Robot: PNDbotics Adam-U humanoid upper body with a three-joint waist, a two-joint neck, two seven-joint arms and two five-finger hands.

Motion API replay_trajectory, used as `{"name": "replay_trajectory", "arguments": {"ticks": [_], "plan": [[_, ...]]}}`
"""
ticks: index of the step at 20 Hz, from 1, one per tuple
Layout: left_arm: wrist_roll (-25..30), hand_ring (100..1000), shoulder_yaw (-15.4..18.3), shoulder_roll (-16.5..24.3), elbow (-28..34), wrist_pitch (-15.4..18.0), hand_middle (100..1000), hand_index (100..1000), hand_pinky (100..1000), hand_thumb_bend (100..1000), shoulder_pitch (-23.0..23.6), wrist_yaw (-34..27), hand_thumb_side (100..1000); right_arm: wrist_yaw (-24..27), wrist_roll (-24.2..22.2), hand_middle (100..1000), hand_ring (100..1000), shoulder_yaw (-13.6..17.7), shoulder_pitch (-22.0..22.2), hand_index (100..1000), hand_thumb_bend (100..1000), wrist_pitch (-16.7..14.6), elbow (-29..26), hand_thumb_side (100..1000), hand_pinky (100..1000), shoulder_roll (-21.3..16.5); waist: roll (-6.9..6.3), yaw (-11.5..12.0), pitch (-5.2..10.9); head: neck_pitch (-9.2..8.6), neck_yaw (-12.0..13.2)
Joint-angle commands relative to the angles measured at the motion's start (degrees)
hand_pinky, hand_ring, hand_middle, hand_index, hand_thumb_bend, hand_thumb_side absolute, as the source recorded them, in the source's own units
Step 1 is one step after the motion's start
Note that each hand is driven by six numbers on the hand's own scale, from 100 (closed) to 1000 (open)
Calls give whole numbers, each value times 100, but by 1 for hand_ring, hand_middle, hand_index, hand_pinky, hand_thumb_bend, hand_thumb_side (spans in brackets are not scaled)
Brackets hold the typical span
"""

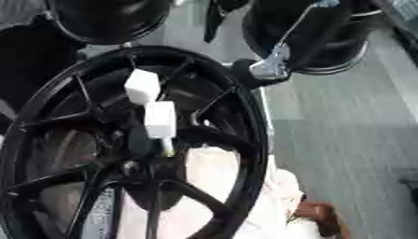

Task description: Pull the pin out of the wheel hub.

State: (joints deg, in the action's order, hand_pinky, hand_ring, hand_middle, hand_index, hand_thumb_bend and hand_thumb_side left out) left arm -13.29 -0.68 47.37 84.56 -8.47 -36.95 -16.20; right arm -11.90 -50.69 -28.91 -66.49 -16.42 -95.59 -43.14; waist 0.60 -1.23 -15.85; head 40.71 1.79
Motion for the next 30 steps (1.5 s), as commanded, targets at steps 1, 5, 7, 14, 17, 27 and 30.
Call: {"name": "replay_trajectory", "arguments": {"ticks": [1,5,7,14,17,27,30], "plan": [[-10,820,72,278,110,2,750,861,801,416,-61,-30,736,24,-52,807,856,133,-86,831,220,-71,-94,551,915,-166,-31,-11,104,-22,5],[-6,820,73,286,129,2,749,861,801,415,-44,-32,738,33,-30,807,856,157,-79,831,219,-63,-126,552,915,-184,-34,-6,93,3,9],[-6,820,73,287,129,-3,750,861,801,413,-33,-35,739,38,-24,807,856,162,-78,831,219,-57,-137,552,915,-189,-31,-3,90,11,10],[1,821,73,289,153,-5,750,862,801,409,-46,-29,741,-73,28,810,861,133,-186,834,235,-67,12,545,915,-69,-2,44,54,-20,0],[-7,822,85,297,171,-7,751,862,801,405,-40,-32,744,-230,105,812,867,125,-281,836,255,-179,180,532,916,42,34,106,4,-71,-43],[-53,821,129,387,352,8,751,862,803,397,-80,-53,749,-803,641,813,873,223,-52,838,300,-623,232,512,916,-159,249,525,-308,-367,-349],[-63,821,139,434,435,16,752,862,804,396,-117,-36,749,-902,754,814,876,251,33,839,315,-655,161,500,918,-242,333,690,-422,-479,-440]]}}
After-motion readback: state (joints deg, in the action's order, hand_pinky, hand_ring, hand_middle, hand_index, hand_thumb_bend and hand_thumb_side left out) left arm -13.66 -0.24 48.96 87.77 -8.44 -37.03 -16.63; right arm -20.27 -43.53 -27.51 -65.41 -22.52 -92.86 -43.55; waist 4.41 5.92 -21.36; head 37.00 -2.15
